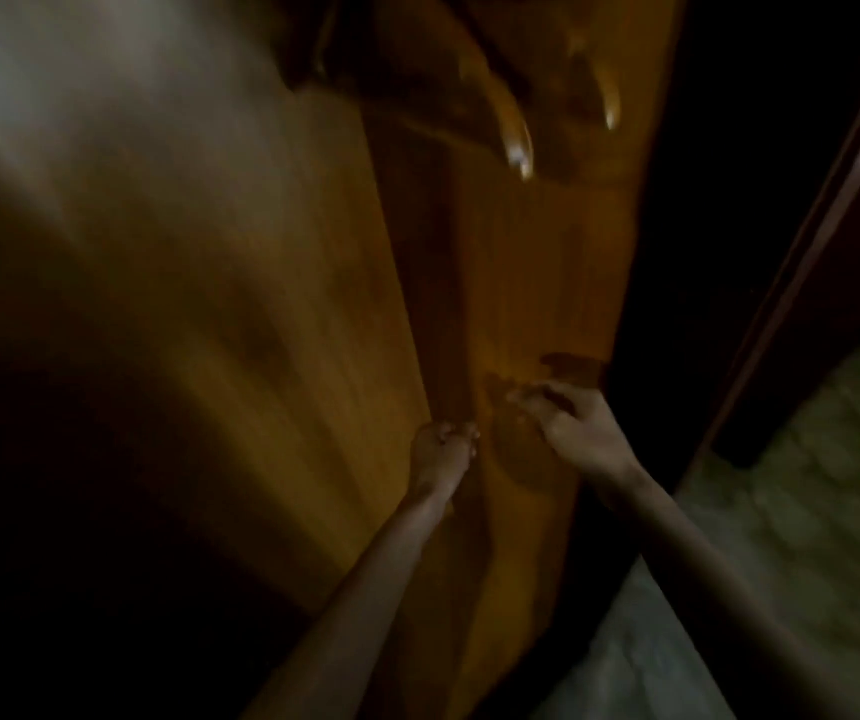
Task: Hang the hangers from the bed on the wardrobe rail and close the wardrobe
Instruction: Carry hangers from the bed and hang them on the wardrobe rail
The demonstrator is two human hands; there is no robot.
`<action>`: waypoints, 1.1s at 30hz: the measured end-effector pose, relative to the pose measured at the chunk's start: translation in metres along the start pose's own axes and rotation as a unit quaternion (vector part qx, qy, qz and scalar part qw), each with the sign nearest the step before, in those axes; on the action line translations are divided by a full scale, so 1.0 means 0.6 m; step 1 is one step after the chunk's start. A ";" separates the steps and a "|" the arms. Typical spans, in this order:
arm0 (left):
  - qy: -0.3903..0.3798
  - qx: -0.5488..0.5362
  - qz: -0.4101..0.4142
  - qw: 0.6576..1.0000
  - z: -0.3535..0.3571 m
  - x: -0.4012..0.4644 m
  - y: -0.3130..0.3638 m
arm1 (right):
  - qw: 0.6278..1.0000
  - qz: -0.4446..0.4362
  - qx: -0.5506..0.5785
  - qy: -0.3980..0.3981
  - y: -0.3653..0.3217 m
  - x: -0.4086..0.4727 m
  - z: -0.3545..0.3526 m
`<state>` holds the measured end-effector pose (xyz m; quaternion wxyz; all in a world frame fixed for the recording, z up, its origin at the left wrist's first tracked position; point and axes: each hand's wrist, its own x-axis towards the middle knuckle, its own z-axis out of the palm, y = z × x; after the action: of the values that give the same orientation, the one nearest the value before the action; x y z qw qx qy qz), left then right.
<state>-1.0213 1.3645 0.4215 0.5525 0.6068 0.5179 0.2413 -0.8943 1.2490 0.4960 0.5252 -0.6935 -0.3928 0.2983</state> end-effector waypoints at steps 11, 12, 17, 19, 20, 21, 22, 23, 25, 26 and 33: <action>-0.275 0.291 -0.225 0.889 0.139 -0.089 -0.378 | 0.923 0.371 -0.077 -0.057 0.411 -0.188 0.044; -0.288 0.307 -0.223 0.879 0.140 -0.094 -0.392 | 0.914 0.395 -0.072 -0.051 0.435 -0.205 0.047; -0.401 0.420 -0.219 0.784 0.176 -0.133 -0.480 | 0.844 0.533 -0.030 0.050 0.562 -0.355 0.044; -0.443 0.444 -0.213 0.749 0.192 -0.153 -0.504 | 0.813 0.574 -0.007 0.097 0.604 -0.430 0.047; -0.459 0.451 -0.206 0.737 0.203 -0.165 -0.511 | 0.799 0.589 0.008 0.120 0.620 -0.467 0.048; -0.471 0.461 -0.199 0.726 0.214 -0.177 -0.516 | 0.786 0.602 0.024 0.139 0.633 -0.505 0.052; -0.476 0.470 -0.187 0.719 0.225 -0.188 -0.519 | 0.774 0.614 0.038 0.151 0.643 -0.541 0.055; -0.481 0.482 -0.174 0.711 0.240 -0.203 -0.521 | 0.758 0.628 0.056 0.167 0.651 -0.583 0.060; -0.491 0.506 -0.150 0.694 0.275 -0.240 -0.522 | 0.722 0.656 0.093 0.203 0.660 -0.664 0.072; -0.499 0.518 -0.139 0.680 0.294 -0.259 -0.523 | 0.704 0.665 0.114 0.220 0.662 -0.702 0.081; -0.555 0.595 -0.040 0.580 0.431 -0.433 -0.542 | 0.597 0.674 0.232 0.368 0.647 -0.938 0.135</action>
<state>-1.0054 0.9754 0.1240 0.2570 0.7941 0.1614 -0.5265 -1.1607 0.7517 0.1011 0.4183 -0.6669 0.4950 0.3677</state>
